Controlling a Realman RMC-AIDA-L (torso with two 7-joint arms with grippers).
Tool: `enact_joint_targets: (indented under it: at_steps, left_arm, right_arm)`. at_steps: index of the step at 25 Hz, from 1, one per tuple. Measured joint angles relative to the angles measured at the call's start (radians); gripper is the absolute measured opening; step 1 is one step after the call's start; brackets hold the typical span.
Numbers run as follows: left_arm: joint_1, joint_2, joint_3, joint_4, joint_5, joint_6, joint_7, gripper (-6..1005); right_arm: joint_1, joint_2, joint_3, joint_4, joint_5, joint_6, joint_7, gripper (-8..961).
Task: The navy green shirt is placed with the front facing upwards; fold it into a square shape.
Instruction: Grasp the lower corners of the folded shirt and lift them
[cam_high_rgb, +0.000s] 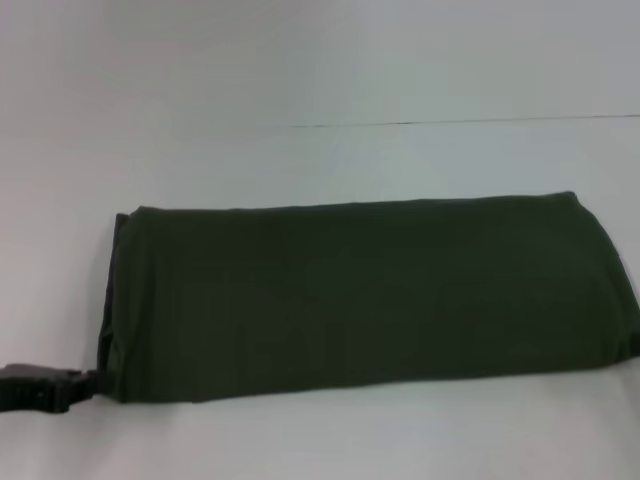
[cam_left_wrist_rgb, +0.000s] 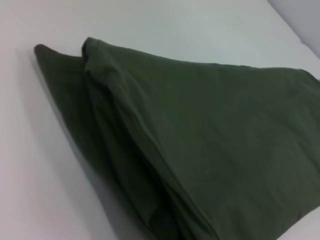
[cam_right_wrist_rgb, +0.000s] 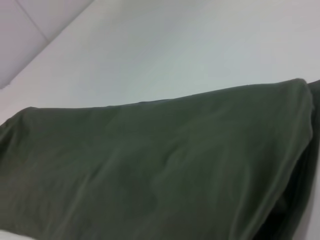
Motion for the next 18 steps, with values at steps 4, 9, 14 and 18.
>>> enact_joint_targets:
  at_steps: [4,9,14,18]
  left_arm:
    - [0.043,-0.002,-0.026,0.043,0.001,0.069,0.025,79]
    - [0.084,-0.003,-0.072,0.073,0.008,0.123,0.053,83]
    - [0.1,-0.007,-0.09,0.082,0.049,0.151,0.063,86]
    - [0.116,-0.012,-0.095,0.095,0.057,0.145,0.075,89]
  right_arm:
    - [-0.023,0.0,0.002,-0.002,-0.002,-0.044,-0.028,16]
    - [-0.048,0.0,0.001,-0.002,-0.004,-0.094,-0.055,15]
    - [-0.062,0.001,0.001,0.005,-0.008,-0.113,-0.068,15]
    - [-0.069,0.009,0.001,0.006,-0.029,-0.133,-0.084,16]
